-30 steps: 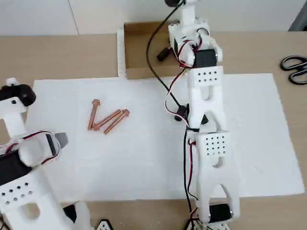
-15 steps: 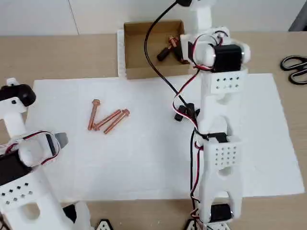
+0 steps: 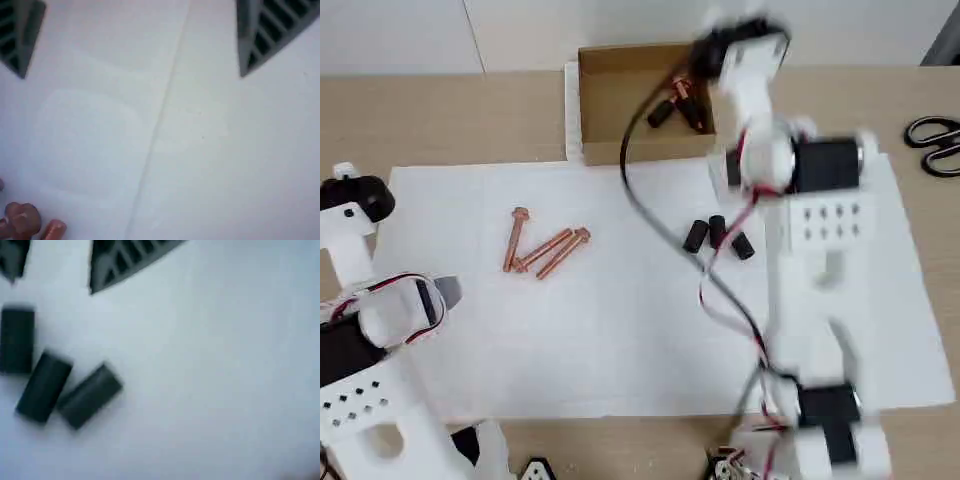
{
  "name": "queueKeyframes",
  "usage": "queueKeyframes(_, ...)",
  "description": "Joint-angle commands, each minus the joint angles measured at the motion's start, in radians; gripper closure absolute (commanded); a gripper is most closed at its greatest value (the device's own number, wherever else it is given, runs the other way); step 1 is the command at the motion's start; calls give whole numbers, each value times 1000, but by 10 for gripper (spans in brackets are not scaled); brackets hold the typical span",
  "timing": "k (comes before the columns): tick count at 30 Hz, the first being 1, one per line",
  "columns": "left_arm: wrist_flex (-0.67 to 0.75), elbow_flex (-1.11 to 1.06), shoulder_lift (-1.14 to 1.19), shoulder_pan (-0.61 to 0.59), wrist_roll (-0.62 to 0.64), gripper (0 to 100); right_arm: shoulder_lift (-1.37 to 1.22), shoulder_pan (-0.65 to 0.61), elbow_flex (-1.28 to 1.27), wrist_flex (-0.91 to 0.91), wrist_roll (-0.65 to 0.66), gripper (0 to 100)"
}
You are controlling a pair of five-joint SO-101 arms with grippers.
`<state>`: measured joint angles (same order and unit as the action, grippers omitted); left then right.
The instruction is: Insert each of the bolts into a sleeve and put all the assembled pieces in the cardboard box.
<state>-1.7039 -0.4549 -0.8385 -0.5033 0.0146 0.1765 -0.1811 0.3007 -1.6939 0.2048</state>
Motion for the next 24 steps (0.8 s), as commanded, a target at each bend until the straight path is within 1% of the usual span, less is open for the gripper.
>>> queueKeyframes(1,23,4,3,2,-5,742,300,13,-376,16,43,913)
queueKeyframes(4,23,4,3,2,-5,742,476,15,-557,91,43,913)
queueKeyframes(8,23,4,3,2,-5,742,642,30,-789,320,37,913)
queueKeyframes(11,23,4,3,2,-5,742,694,59,-953,484,43,913)
queueKeyframes(14,23,4,3,2,-5,742,691,102,-1042,582,46,915)
queueKeyframes(17,23,4,3,2,-5,742,634,108,-1053,621,84,916)
queueKeyframes(20,23,4,3,2,-5,742,512,114,-1007,619,87,916)
queueKeyframes(24,23,4,5,2,-5,742,306,114,-856,573,89,913)
